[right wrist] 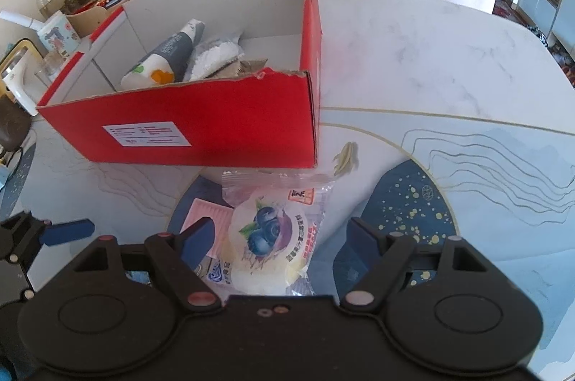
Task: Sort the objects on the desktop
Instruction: 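Grasp the blue-labelled glass bottle with the left tool while the right tool grasps the blueberry pack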
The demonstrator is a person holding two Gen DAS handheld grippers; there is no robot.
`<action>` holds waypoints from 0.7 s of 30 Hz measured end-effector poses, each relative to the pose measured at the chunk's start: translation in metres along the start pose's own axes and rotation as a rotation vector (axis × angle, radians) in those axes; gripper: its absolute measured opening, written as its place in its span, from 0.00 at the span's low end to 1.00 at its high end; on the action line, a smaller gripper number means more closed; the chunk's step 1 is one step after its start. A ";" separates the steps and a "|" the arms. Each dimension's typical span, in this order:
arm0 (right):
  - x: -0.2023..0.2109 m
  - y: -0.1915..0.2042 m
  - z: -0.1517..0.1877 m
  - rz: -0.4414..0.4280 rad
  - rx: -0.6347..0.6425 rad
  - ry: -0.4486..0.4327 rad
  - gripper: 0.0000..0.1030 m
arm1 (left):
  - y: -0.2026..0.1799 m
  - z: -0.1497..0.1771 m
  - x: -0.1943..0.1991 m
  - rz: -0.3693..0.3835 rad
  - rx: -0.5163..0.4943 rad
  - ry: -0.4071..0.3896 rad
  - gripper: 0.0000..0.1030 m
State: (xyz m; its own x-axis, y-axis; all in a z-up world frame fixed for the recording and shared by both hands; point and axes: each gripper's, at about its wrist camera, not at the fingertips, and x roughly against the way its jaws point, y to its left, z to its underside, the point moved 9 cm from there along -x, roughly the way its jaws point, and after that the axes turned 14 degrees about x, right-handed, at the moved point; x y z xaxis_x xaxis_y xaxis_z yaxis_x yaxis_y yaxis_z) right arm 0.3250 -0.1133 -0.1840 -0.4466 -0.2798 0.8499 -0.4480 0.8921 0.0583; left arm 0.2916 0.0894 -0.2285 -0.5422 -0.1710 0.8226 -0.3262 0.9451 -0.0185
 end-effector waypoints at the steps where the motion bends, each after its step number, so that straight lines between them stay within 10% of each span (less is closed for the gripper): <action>1: -0.003 -0.001 0.000 -0.001 -0.005 0.003 0.78 | 0.001 0.001 -0.002 -0.001 0.008 0.008 0.98; 21: -0.022 -0.011 0.015 0.011 0.020 0.065 0.59 | 0.021 -0.001 -0.007 -0.008 -0.048 -0.032 0.98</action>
State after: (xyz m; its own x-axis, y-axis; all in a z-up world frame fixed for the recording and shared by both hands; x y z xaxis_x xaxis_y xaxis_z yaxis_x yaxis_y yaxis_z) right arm 0.3284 -0.1226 -0.2116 -0.4010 -0.2460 0.8824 -0.4593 0.8874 0.0387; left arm 0.2894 0.1112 -0.2339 -0.5646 -0.1870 0.8039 -0.2935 0.9558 0.0161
